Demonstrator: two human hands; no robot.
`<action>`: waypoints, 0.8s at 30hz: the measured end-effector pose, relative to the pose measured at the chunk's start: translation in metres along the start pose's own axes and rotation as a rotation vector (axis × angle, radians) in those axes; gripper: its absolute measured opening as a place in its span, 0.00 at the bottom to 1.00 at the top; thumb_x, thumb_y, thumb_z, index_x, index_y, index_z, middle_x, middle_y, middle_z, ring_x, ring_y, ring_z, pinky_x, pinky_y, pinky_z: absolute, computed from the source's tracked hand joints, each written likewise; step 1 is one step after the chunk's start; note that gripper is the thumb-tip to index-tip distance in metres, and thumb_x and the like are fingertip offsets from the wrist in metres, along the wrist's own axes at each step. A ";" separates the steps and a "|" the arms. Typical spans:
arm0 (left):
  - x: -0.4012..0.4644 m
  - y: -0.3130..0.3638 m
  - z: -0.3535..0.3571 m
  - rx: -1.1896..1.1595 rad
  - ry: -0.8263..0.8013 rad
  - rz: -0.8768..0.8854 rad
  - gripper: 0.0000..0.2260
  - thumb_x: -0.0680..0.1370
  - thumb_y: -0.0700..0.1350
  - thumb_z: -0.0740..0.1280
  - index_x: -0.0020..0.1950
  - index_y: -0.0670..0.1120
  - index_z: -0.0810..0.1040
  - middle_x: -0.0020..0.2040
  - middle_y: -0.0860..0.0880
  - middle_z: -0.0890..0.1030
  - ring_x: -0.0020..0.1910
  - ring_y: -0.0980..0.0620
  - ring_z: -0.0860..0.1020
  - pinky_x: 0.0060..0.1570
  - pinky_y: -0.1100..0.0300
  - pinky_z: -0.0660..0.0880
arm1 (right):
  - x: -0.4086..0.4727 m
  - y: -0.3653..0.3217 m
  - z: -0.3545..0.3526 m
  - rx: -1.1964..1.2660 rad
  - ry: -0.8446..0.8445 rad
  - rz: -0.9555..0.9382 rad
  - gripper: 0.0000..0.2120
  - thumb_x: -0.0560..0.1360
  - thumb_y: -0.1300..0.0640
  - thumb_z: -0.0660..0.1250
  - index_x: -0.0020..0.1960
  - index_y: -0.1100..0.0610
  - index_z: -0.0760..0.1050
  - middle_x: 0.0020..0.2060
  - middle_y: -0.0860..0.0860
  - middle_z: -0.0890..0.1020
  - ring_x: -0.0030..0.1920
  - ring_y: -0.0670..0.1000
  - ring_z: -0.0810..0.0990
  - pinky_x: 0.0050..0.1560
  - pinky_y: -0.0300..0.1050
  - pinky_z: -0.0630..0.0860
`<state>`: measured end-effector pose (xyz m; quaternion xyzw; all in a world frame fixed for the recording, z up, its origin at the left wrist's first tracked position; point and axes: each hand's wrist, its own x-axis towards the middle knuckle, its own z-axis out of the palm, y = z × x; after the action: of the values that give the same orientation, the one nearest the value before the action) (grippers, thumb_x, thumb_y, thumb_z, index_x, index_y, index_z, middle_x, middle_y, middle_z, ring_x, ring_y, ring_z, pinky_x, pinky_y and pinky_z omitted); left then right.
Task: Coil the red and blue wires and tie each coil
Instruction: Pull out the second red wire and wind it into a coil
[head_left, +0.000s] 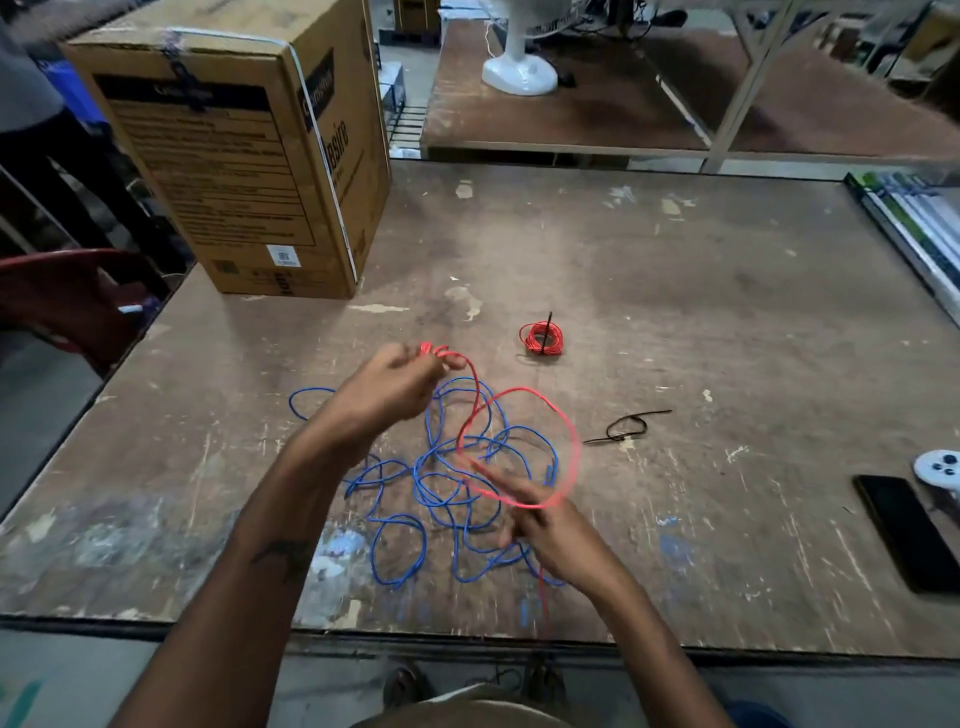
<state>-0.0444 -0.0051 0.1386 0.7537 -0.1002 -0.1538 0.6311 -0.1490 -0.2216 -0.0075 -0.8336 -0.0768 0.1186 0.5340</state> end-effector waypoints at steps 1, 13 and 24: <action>0.003 0.005 0.001 -0.077 0.008 -0.016 0.09 0.83 0.39 0.61 0.52 0.40 0.80 0.29 0.57 0.61 0.26 0.59 0.57 0.29 0.60 0.53 | 0.000 0.000 0.001 -0.020 -0.069 0.010 0.32 0.85 0.68 0.54 0.77 0.36 0.72 0.61 0.47 0.86 0.47 0.46 0.87 0.58 0.49 0.83; 0.003 -0.005 0.035 -0.168 0.103 0.073 0.17 0.88 0.48 0.60 0.48 0.48 0.86 0.33 0.51 0.59 0.33 0.50 0.54 0.34 0.51 0.51 | 0.004 -0.049 -0.033 0.551 0.566 0.236 0.20 0.84 0.66 0.51 0.45 0.62 0.80 0.41 0.54 0.89 0.33 0.50 0.85 0.38 0.47 0.77; -0.008 -0.008 0.039 -0.113 -0.109 0.175 0.15 0.88 0.50 0.60 0.46 0.48 0.80 0.29 0.54 0.62 0.28 0.54 0.57 0.28 0.57 0.53 | 0.015 -0.103 -0.050 0.515 0.222 -0.151 0.10 0.88 0.60 0.60 0.58 0.62 0.80 0.37 0.51 0.80 0.36 0.50 0.80 0.44 0.49 0.80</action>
<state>-0.0662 -0.0366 0.1256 0.6958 -0.1910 -0.1443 0.6772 -0.1209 -0.2181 0.1046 -0.6705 -0.0468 0.0020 0.7404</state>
